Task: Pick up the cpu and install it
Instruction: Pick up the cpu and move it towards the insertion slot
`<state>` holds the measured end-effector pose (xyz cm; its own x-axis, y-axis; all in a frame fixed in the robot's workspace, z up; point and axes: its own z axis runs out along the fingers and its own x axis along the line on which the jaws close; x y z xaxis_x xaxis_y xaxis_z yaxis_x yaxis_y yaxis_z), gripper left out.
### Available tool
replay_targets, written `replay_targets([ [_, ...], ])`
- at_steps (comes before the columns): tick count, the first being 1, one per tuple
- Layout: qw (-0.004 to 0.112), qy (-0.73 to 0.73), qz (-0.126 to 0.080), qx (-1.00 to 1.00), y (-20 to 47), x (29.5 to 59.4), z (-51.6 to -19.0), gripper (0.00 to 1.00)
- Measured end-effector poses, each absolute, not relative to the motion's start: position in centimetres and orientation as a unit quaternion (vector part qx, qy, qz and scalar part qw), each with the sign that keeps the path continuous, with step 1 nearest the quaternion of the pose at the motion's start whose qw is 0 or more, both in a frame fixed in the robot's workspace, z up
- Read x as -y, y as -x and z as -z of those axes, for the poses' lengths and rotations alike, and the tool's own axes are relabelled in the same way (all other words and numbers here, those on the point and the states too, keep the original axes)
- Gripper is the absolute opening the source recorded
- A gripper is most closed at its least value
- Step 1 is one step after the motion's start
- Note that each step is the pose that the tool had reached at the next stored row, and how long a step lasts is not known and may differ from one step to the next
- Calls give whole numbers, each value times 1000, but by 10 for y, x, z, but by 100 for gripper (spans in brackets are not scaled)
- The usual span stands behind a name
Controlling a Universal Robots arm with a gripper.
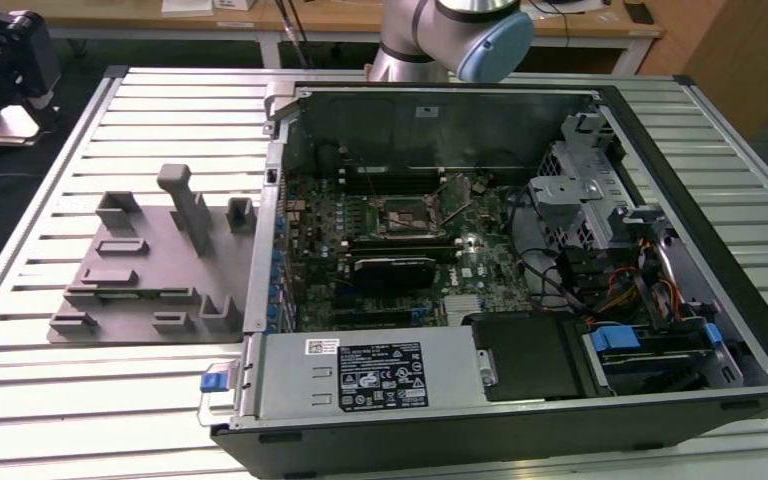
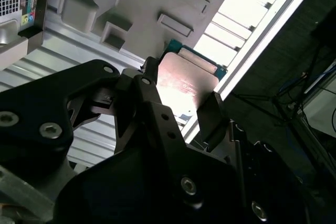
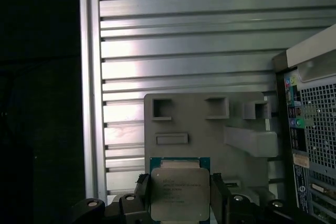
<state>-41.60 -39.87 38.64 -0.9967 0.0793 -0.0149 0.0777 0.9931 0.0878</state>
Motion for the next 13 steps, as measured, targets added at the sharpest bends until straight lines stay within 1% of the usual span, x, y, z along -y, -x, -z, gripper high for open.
replay_targets([
  [13,9,-39,-44,-998,387,399,-386,54],
])
